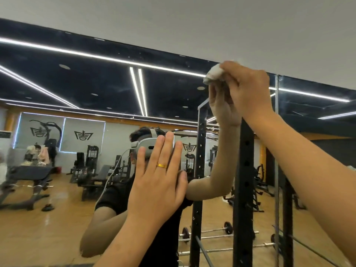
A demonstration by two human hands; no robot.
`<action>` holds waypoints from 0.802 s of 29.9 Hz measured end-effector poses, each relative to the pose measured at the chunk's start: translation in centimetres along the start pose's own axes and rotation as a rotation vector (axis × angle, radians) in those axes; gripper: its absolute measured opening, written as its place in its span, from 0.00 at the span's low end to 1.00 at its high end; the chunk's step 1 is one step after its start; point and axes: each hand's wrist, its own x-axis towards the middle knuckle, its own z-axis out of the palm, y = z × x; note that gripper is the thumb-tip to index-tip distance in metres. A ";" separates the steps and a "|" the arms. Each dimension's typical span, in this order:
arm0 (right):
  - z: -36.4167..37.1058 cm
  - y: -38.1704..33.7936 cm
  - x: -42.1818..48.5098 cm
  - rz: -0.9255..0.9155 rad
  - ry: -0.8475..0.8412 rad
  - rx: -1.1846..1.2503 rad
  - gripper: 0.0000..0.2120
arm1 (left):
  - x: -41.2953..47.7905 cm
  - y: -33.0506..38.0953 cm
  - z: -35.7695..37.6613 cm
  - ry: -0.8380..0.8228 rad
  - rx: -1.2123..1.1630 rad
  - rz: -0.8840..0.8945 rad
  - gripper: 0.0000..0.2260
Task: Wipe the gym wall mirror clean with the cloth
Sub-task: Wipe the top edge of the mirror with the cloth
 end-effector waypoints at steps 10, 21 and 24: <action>-0.2 -3.9 -7.2 0.023 -0.007 0.036 0.11 | 0.1 0.0 -0.1 -0.015 0.015 0.005 0.30; -1.4 -1.1 -8.4 -0.104 -0.222 -0.026 0.16 | 0.1 -0.1 -0.1 -0.003 0.003 0.011 0.30; -1.3 -0.7 -8.4 -0.128 -0.178 -0.041 0.17 | 0.1 -0.1 -0.1 -0.006 -0.001 0.010 0.30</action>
